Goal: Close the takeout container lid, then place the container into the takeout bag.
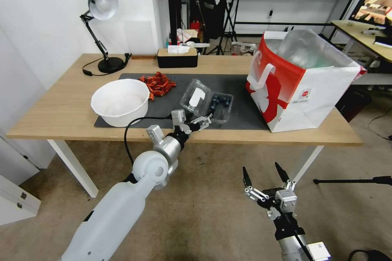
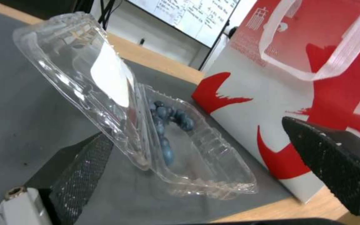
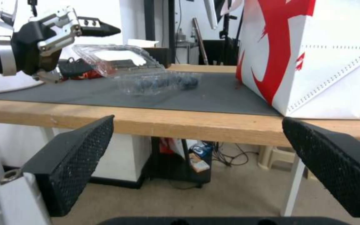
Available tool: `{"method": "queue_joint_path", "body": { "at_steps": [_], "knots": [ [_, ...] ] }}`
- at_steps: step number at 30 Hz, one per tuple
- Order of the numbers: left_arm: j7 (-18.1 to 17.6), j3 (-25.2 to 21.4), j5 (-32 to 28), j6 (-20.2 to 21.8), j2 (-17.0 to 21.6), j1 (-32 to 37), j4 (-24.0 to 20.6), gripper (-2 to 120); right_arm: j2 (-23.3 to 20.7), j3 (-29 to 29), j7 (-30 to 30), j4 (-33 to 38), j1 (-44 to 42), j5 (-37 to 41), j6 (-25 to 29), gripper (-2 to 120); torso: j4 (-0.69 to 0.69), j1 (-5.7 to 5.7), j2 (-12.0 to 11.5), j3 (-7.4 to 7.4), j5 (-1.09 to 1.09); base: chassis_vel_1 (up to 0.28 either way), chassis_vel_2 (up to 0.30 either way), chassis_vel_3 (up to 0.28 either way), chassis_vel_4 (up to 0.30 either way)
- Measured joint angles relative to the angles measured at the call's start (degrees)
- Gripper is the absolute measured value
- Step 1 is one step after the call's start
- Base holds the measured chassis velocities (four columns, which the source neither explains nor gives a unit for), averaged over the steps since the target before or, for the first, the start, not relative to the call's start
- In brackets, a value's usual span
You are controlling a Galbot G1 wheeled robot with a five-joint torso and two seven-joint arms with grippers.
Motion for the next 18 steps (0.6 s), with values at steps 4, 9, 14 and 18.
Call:
{"method": "queue_joint_path", "body": {
  "at_steps": [4,9,14,18],
  "knots": [
    [2.2,0.0,3.2,-0.7,0.6,0.1,0.4,100,0.0,-0.1,0.2,0.0,0.0,-0.1,0.1,100,0.0,0.0,0.0,0.0,-0.01,0.0,0.0,0.0,0.0],
    [3.8,0.5,5.1,-1.4,1.1,-0.3,1.0,100,0.0,-0.2,0.3,-0.1,-0.2,-0.5,0.5,100,0.0,-0.01,0.0,0.0,0.0,0.0,0.0,0.0,0.0],
    [5.5,1.2,5.9,-2.7,1.5,-1.5,2.0,100,0.2,-0.1,0.5,-0.1,-0.5,-0.8,1.0,100,0.0,0.0,0.0,0.0,0.0,0.0,0.0,0.0,0.0],
    [7.1,1.4,6.4,-3.8,1.8,-2.2,2.9,100,0.1,0.1,0.7,0.2,-0.6,-0.9,1.1,100,0.0,0.0,0.0,0.0,0.0,0.0,0.0,0.0,0.0]
  ]
}}
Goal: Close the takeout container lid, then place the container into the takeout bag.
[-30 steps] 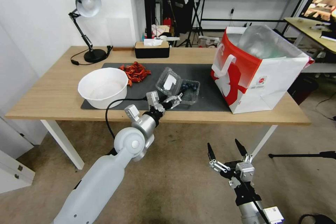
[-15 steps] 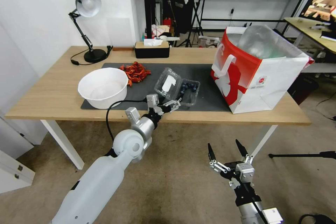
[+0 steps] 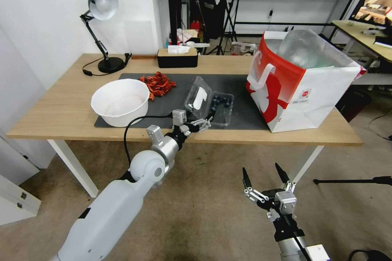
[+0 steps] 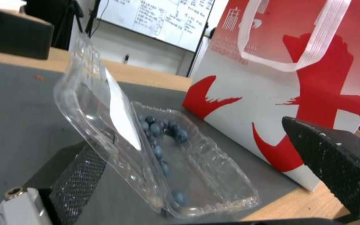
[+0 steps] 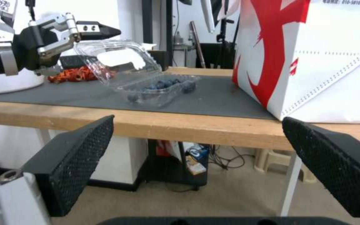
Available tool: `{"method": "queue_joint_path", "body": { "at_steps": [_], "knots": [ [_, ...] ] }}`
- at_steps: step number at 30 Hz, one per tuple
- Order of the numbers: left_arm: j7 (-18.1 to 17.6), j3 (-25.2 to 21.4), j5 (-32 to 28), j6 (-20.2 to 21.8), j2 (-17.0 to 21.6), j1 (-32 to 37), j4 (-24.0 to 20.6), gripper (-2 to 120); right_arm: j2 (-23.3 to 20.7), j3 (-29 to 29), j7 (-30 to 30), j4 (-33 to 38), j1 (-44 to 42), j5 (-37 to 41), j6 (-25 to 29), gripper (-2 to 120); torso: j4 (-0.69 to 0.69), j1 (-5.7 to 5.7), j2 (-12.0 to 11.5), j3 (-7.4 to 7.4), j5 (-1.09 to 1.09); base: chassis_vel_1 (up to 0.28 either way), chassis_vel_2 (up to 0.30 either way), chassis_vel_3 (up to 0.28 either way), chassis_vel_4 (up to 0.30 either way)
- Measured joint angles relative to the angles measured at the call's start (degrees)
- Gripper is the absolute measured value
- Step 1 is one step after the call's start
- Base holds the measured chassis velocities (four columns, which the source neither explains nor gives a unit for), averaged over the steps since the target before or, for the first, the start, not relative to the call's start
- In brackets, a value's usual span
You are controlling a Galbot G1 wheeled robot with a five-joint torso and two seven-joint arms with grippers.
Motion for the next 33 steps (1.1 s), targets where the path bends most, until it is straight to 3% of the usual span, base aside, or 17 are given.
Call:
{"method": "queue_joint_path", "body": {
  "at_steps": [8,19,33],
  "knots": [
    [2.1,0.1,0.9,-1.2,1.0,-0.7,0.2,100,0.1,0.1,0.1,0.3,-0.2,-0.3,0.1,100,0.0,0.0,0.0,0.0,0.0,0.0,0.0,0.0,0.0],
    [8.3,4.4,3.2,-2.5,2.0,-5.5,2.4,100,0.2,0.6,0.9,0.9,-0.5,-0.8,0.1,100,0.0,0.0,0.0,0.0,0.01,0.0,0.0,0.0,0.0],
    [10.0,8.2,3.2,-2.7,0.1,-9.5,4.4,100,0.1,1.3,1.2,0.8,-0.2,-0.8,0.3,100,0.0,0.0,0.0,0.0,0.01,0.0,0.0,0.0,0.0]
  ]
}}
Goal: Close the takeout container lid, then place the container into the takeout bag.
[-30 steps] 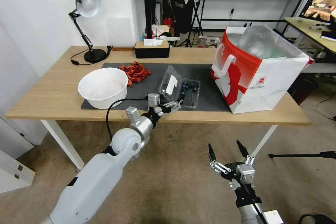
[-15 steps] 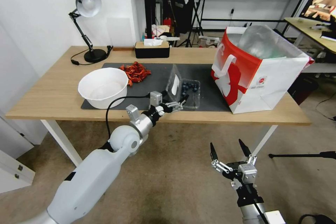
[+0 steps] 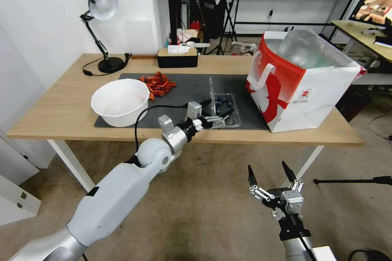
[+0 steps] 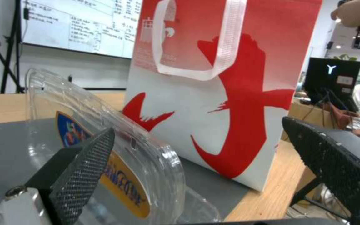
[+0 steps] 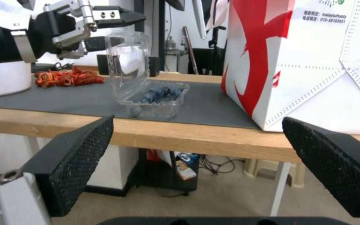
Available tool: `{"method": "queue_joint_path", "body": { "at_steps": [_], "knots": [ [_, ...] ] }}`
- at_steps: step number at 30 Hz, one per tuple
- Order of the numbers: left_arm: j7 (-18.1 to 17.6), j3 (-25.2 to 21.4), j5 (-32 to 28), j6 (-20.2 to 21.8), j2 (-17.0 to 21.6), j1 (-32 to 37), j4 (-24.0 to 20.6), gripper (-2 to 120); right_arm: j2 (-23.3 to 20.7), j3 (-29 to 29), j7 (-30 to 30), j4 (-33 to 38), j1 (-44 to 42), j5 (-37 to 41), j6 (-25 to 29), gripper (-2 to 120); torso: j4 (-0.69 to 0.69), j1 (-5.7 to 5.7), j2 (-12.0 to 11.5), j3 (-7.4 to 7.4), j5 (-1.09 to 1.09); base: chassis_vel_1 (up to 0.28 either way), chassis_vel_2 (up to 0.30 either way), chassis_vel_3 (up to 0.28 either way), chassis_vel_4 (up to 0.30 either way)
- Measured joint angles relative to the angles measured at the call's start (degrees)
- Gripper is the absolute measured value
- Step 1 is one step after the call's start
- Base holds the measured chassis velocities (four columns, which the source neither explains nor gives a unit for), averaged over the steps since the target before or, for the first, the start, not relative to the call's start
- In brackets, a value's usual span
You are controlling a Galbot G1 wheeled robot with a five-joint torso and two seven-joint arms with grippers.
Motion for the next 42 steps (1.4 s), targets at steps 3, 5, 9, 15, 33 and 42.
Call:
{"method": "queue_joint_path", "body": {
  "at_steps": [3,5,9,15,33,42],
  "knots": [
    [0.2,0.7,-0.1,-0.1,-0.4,-0.9,0.9,100,-0.1,0.1,0.1,-0.2,0.2,0.0,0.0,100,0.0,0.0,0.0,0.0,0.0,0.0,0.0,0.0,0.0],
    [0.5,1.6,-0.7,-0.2,-0.9,-1.9,1.6,100,-0.2,0.2,0.3,-0.3,0.5,0.0,-0.2,100,0.0,0.0,0.0,0.0,0.0,0.0,0.0,0.0,0.0],
    [0.2,3.4,-4.6,1.7,-2.1,-3.7,2.6,100,-0.2,0.3,0.4,-0.6,0.7,0.0,-0.3,100,-0.01,0.0,0.0,0.0,0.0,0.0,0.0,0.0,0.0],
    [-2.3,4.9,-11.0,5.3,-3.7,-5.3,3.5,100,0.0,0.3,0.6,-0.9,0.9,-0.1,-0.4,100,-0.01,0.0,0.0,0.0,-0.01,0.0,0.0,0.0,0.0],
    [-26.4,2.8,-34.5,15.3,-7.2,-7.4,2.9,79,0.9,-0.3,0.7,-2.1,1.7,-0.6,-0.8,100,0.0,0.0,0.0,0.0,0.0,0.0,0.0,0.0,0.0],
    [-33.3,3.0,-34.2,17.5,-7.3,-7.1,2.1,48,1.4,-0.6,0.7,-2.2,1.8,-1.0,-0.9,100,0.0,0.0,0.0,0.0,-0.01,0.0,0.0,0.0,0.0]
  ]
}}
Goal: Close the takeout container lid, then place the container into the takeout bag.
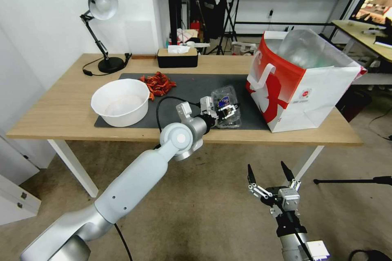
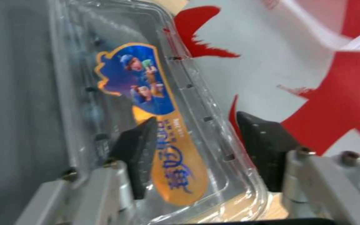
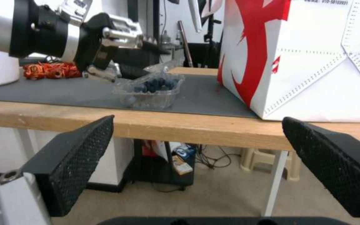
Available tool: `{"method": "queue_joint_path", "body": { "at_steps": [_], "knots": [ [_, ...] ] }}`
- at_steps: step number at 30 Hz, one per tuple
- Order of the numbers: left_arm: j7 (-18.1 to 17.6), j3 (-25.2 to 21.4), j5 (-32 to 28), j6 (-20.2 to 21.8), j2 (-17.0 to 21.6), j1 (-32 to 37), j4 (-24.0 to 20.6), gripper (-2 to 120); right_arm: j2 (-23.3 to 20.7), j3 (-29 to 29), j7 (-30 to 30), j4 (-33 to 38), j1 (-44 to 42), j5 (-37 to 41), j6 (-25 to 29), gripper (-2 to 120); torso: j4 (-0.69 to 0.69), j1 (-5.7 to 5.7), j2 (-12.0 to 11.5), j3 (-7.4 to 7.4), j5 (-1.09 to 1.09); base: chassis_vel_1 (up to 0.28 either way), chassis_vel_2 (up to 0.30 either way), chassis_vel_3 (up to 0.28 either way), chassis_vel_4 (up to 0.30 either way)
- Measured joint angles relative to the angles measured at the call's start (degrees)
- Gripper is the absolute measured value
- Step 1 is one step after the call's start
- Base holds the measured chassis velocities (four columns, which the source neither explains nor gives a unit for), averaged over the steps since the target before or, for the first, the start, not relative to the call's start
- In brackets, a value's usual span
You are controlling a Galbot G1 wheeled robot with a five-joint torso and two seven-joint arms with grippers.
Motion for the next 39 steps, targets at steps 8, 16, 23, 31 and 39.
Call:
{"method": "queue_joint_path", "body": {
  "at_steps": [8,16,23,31,39],
  "knots": [
    [-1.3,0.9,2.3,1.5,0.3,0.2,-1.0,15,0.1,0.1,0.0,1.3,-0.6,0.0,0.0,100,0.0,0.0,0.0,0.0,-0.01,0.0,0.0,0.0,0.0],
    [-1.7,1.8,5.4,2.8,0.9,0.4,-1.4,0,-0.3,0.8,-0.7,4.0,-0.6,2.6,-1.4,100,0.0,0.0,0.0,0.0,0.0,0.0,0.0,0.0,0.0],
    [-1.6,2.2,6.9,3.2,1.3,0.5,-1.2,0,-1.9,1.7,1.1,9.8,0.8,19.8,-8.3,100,0.0,0.0,0.0,0.0,0.0,0.0,0.0,0.0,0.0],
    [-1.2,2.0,6.9,2.9,1.6,0.3,-1.0,0,-5.5,3.4,10.0,15.9,7.5,47.7,-18.9,100,0.0,0.0,0.0,0.0,0.0,0.0,0.0,0.0,0.0],
    [-1.1,1.8,6.6,2.8,1.9,0.0,-0.9,0,-10.4,3.3,11.1,12.7,15.9,59.2,-24.7,100,-0.01,0.0,0.0,0.01,0.01,0.0,0.0,0.0,0.0]
  ]
}}
